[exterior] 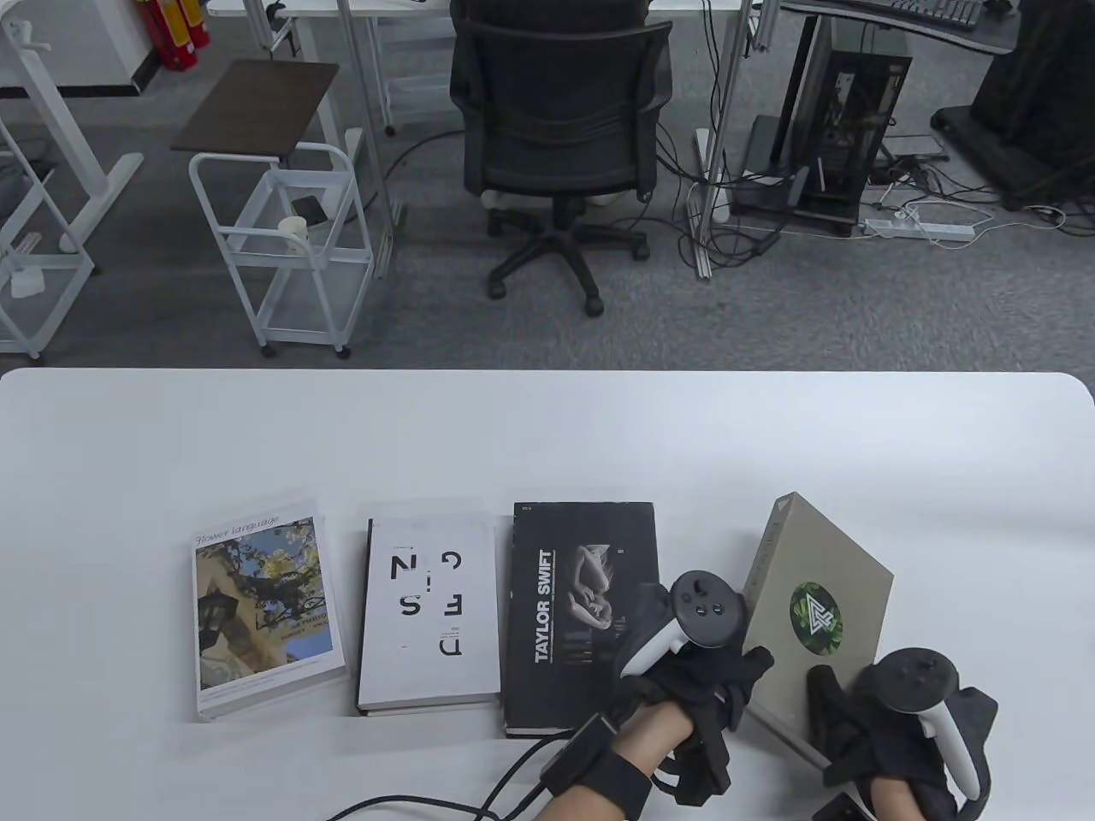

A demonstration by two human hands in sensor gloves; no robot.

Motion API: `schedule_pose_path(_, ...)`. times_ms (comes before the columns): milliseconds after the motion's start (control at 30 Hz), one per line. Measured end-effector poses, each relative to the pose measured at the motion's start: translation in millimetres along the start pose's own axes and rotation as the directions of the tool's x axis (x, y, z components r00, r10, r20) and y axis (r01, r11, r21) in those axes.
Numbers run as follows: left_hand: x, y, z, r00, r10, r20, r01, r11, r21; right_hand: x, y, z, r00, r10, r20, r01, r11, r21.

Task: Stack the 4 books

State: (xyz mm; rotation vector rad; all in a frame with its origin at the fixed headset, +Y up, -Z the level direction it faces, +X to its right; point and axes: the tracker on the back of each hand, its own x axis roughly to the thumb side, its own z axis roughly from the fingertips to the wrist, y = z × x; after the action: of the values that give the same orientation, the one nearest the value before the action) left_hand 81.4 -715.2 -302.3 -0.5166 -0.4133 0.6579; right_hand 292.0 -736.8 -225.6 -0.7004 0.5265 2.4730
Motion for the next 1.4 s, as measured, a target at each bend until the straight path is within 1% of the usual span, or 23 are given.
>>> schedule_pose_path(100,-6.9,8.6,4.9,0.998,0.054,-0.014,-0.054,0.999,0.008,8.1,-4.2,6.9,0.999,0.046,0.029,-0.045,0.998,-0.043)
schedule_pose_path(233,-16.8,31.5,18.2,0.995,0.102,-0.011,-0.101,0.993,0.053,21.1,-12.8,19.2,0.994,0.082,0.075,-0.073,0.99,-0.12)
schedule_pose_path(367,-35.8,65.1,38.7,0.988,0.152,-0.022,-0.148,0.983,0.112,37.4,-21.5,32.2,0.986,0.098,0.135,-0.072,0.979,-0.19)
schedule_pose_path(400,-44.2,76.8,45.9,0.985,0.168,-0.029,-0.162,0.978,0.135,44.1,-22.7,36.0,0.982,0.109,0.154,-0.076,0.976,-0.206)
schedule_pose_path(500,-64.5,103.7,64.4,0.982,0.186,-0.042,-0.174,0.965,0.195,62.4,-21.8,44.0,0.968,0.151,0.202,-0.101,0.966,-0.239)
schedule_pose_path(600,-89.9,134.2,92.0,0.982,0.184,-0.041,-0.166,0.946,0.279,87.6,-12.9,52.3,0.944,0.209,0.254,-0.136,0.952,-0.276)
schedule_pose_path(733,-129.0,165.6,131.1,0.973,0.223,-0.055,-0.189,0.912,0.365,118.0,6.1,59.8,0.902,0.301,0.31,-0.196,0.924,-0.327)
schedule_pose_path(767,-143.5,174.3,144.5,0.967,0.244,-0.066,-0.2,0.898,0.393,126.9,13.2,61.4,0.887,0.325,0.328,-0.209,0.916,-0.343)
schedule_pose_path(833,-164.5,185.3,163.6,0.957,0.279,-0.08,-0.219,0.875,0.432,138.6,24.1,63.4,0.869,0.343,0.357,-0.217,0.911,-0.35)
schedule_pose_path(933,-207.5,203.7,202.7,0.924,0.371,-0.096,-0.275,0.814,0.511,158.9,44.5,68.9,0.834,0.36,0.418,-0.219,0.911,-0.349)
schedule_pose_path(1033,-244.2,213.9,235.2,0.88,0.466,-0.097,-0.332,0.747,0.576,174.0,59.4,74.3,0.802,0.373,0.467,-0.205,0.906,-0.371)
schedule_pose_path(1067,-259.1,216.5,248.1,0.858,0.506,-0.092,-0.357,0.715,0.601,178.9,65.5,75.7,0.789,0.378,0.485,-0.203,0.905,-0.375)
schedule_pose_path(1167,-291.2,219.9,275.3,0.814,0.572,-0.099,-0.384,0.657,0.649,186.5,79.7,76.1,0.771,0.377,0.514,-0.193,0.906,-0.376)
schedule_pose_path(1300,-329.0,218.6,304.5,0.757,0.642,-0.125,-0.394,0.601,0.696,188.5,100.3,73.1,0.743,0.411,0.528,-0.214,0.893,-0.395)
schedule_pose_path(1400,-348.5,214.0,317.5,0.721,0.68,-0.13,-0.406,0.567,0.717,189.2,108.4,70.2,0.729,0.454,0.513,-0.261,0.876,-0.405)
